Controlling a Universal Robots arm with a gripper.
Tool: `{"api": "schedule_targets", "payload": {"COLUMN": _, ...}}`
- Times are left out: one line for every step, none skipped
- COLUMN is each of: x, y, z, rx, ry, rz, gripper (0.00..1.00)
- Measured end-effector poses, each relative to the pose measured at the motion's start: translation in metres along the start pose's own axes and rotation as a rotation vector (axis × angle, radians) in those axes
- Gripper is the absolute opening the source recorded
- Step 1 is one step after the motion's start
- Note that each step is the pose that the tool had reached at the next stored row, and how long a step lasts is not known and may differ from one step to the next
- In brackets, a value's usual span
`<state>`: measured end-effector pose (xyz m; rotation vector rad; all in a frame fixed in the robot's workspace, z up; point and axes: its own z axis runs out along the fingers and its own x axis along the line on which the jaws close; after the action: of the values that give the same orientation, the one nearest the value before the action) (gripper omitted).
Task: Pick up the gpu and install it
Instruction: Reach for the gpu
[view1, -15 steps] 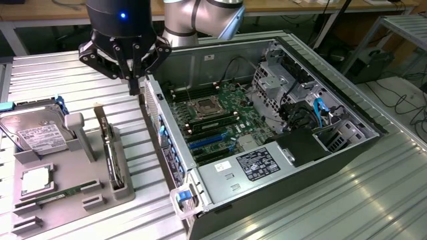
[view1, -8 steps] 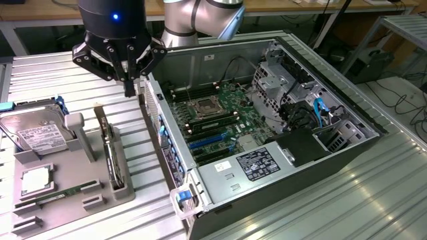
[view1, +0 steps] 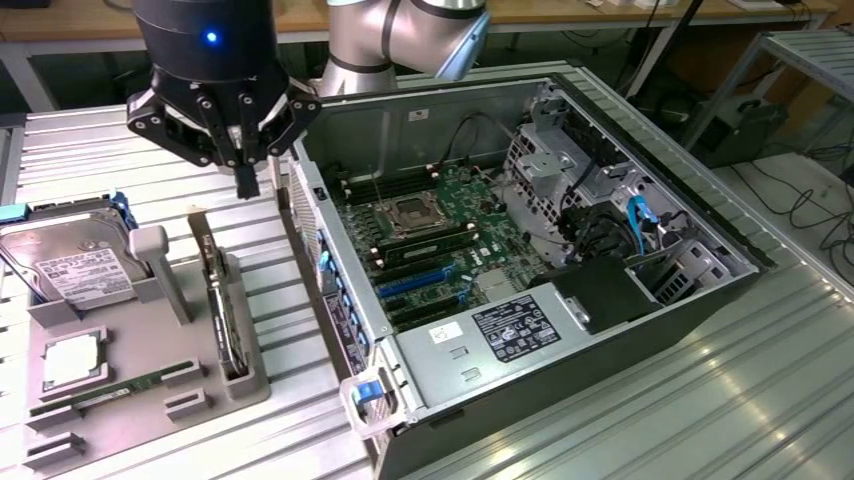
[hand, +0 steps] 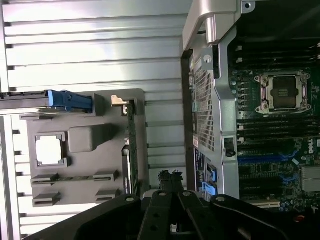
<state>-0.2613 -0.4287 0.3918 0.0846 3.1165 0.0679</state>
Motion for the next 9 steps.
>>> {"api": "schedule_targets", "payload": {"x": 0.0010, "y": -0.0003, "z": 0.0000, "rx": 0.0000, "ry": 0.0000, "rz": 0.000, "gripper": 0.11}}
{"api": "schedule_targets", "payload": {"x": 0.0019, "y": -0.0006, "z": -0.0001, "rx": 0.0000, "ry": 0.0000, "rz": 0.000, "gripper": 0.11}}
{"api": "schedule_targets", "payload": {"x": 0.0029, "y": -0.0009, "z": 0.0000, "rx": 0.0000, "ry": 0.0000, "rz": 0.000, "gripper": 0.11}}
{"api": "schedule_targets", "payload": {"x": 0.0040, "y": -0.0012, "z": -0.0001, "rx": 0.0000, "ry": 0.0000, "rz": 0.000, "gripper": 0.11}}
{"api": "schedule_targets", "payload": {"x": 0.0050, "y": -0.0015, "z": -0.0001, "rx": 0.0000, "ry": 0.0000, "rz": 0.000, "gripper": 0.11}}
{"api": "schedule_targets", "payload": {"x": 0.0061, "y": -0.0018, "z": -0.0001, "rx": 0.0000, "ry": 0.0001, "rz": 0.000, "gripper": 0.11}}
{"api": "schedule_targets", "payload": {"x": 0.0072, "y": -0.0021, "z": -0.0001, "rx": 0.0000, "ry": 0.0000, "rz": -0.001, "gripper": 0.11}}
{"api": "schedule_targets", "payload": {"x": 0.0084, "y": -0.0024, "z": -0.0002, "rx": 0.0000, "ry": 0.0001, "rz": -0.001, "gripper": 0.11}}
{"api": "schedule_targets", "payload": {"x": 0.0095, "y": -0.0027, "z": -0.0001, "rx": -0.0001, "ry": 0.0000, "rz": -0.001, "gripper": 0.11}}
